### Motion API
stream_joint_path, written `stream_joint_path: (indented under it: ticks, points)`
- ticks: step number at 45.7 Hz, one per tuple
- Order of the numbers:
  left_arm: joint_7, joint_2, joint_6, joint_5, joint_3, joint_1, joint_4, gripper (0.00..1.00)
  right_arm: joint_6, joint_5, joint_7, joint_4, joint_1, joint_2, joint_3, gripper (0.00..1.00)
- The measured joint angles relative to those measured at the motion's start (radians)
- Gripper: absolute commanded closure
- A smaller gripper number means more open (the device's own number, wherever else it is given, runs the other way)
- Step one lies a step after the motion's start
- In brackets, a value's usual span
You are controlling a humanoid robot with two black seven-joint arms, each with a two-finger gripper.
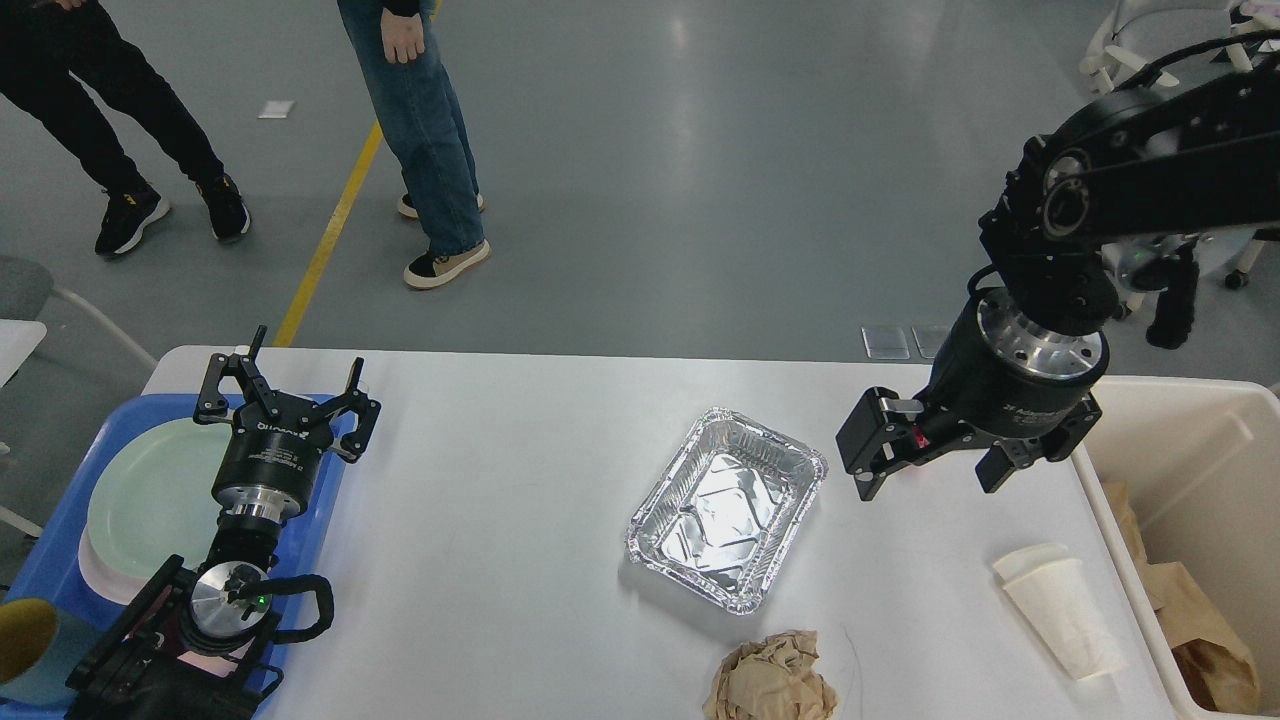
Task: Tidy desktop
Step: 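Move the right gripper down to the crumpled tan paper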
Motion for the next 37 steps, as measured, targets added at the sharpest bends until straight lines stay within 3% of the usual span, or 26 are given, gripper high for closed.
stream_joint_path:
  ticks: [9,13,18,22,37]
  points:
    - [0.0,0.0,0.0,0.0,0.0,0.0,-0.001,0.04,-0.107,-0.001,-0.012,-0.011,-0.156,0.004,0.051,0.02]
    - [0.001,0.0,0.0,0.0,0.0,0.001,-0.001,0.04,-0.165,-0.003,-0.065,-0.012,-0.26,0.005,0.104,0.02]
    - [0.001,0.0,0.0,0.0,0.0,0.001,-0.001,0.04,-0.225,-0.004,-0.177,-0.018,-0.407,0.015,0.197,0.02]
    - [0.001,0.0,0.0,0.0,0.0,0.001,-0.001,0.04,-0.281,-0.006,-0.225,-0.044,-0.509,0.028,0.242,0.02]
    - [0.001,0.0,0.0,0.0,0.0,0.001,-0.001,0.04,-0.408,-0.003,-0.252,-0.134,-0.685,0.044,0.319,0.02]
